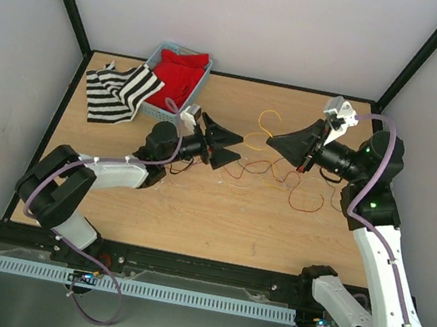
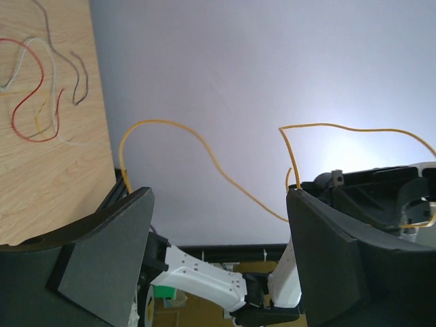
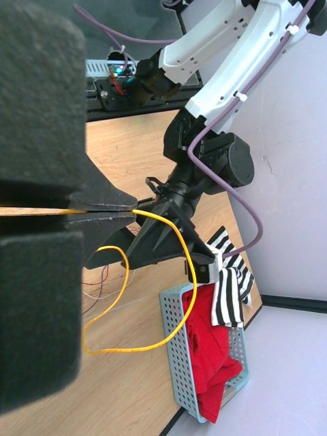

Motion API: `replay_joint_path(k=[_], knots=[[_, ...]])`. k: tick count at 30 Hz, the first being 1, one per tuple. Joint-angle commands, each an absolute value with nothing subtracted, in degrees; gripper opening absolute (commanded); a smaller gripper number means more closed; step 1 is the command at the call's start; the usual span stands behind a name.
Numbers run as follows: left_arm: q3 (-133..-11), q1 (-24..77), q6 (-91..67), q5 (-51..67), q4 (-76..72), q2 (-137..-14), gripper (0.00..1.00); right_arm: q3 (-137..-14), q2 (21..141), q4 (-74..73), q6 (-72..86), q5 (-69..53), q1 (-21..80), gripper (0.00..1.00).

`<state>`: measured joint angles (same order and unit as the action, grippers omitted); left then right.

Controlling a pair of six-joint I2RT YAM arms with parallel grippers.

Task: Zip-tie the wires
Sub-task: Straighten the cable at the center of the board.

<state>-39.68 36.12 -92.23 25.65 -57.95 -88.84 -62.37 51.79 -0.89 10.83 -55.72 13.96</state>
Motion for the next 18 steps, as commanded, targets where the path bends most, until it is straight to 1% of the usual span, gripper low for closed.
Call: replay_joint_path(k=[1, 11, 14, 18], knots=[[-38.9, 36.1, -93.2, 22.8, -63.7, -86.1, 0.80, -62.0, 51.1, -0.2, 9.6, -56.2, 14.3, 0.01], [-41.9, 36.7, -92.3, 22.8, -63.6, -86.0, 0.79, -61.7, 51.7, -1.8, 8.1, -55.8, 14.6, 0.01], [-41.5, 36.7, -92.2, 22.5, -63.6, -85.4, 0.77, -61.5, 52.0, -2.2, 7.5, -55.3, 14.6, 0.01], [-40.4, 36.7, -91.4, 21.5, -63.4, -84.5, 0.75, -62.1, 51.8, -3.6, 5.8, -51.5, 14.6, 0.01]])
